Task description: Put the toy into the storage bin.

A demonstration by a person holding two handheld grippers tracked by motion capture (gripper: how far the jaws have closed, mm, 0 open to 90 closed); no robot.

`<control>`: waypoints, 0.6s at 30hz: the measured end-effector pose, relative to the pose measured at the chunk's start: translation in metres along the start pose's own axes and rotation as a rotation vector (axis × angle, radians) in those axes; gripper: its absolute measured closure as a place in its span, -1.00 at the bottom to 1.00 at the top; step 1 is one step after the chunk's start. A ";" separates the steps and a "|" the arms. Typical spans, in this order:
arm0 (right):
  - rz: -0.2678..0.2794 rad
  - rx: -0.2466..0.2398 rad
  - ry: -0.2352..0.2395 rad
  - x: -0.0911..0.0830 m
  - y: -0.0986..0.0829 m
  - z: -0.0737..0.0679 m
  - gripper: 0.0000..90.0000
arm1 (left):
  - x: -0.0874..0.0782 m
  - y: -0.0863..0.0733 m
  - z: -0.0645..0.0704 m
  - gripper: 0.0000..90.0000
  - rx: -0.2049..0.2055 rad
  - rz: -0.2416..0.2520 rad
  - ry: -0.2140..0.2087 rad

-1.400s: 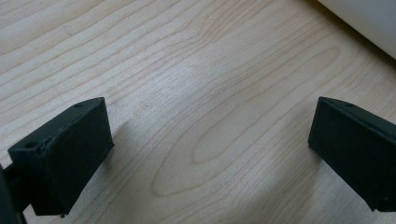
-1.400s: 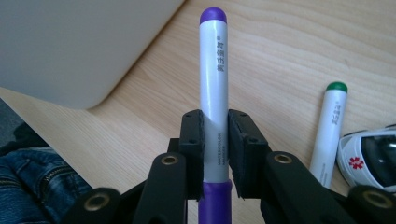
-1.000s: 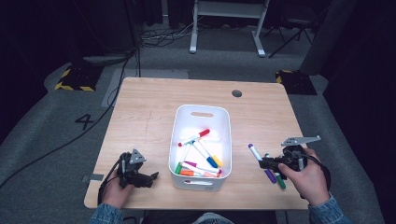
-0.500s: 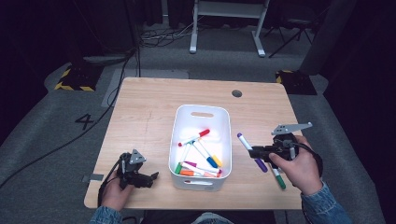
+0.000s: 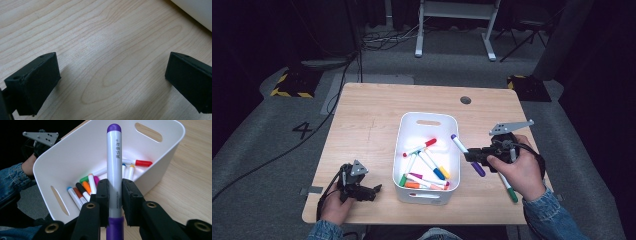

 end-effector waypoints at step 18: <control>-0.009 -0.037 0.061 0.038 0.023 -0.020 0.72 | 0.000 0.000 0.000 -1.00 0.005 0.005 -0.001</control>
Point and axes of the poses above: each handheld gripper's, and its own axes: x roughly forward along the jaws, y roughly out of its top, z roughly to its right, the point moved 8 cm from there along x, roughly forward along the jaws, and after that the axes turned 13 degrees about y, right-handed, at the moved point
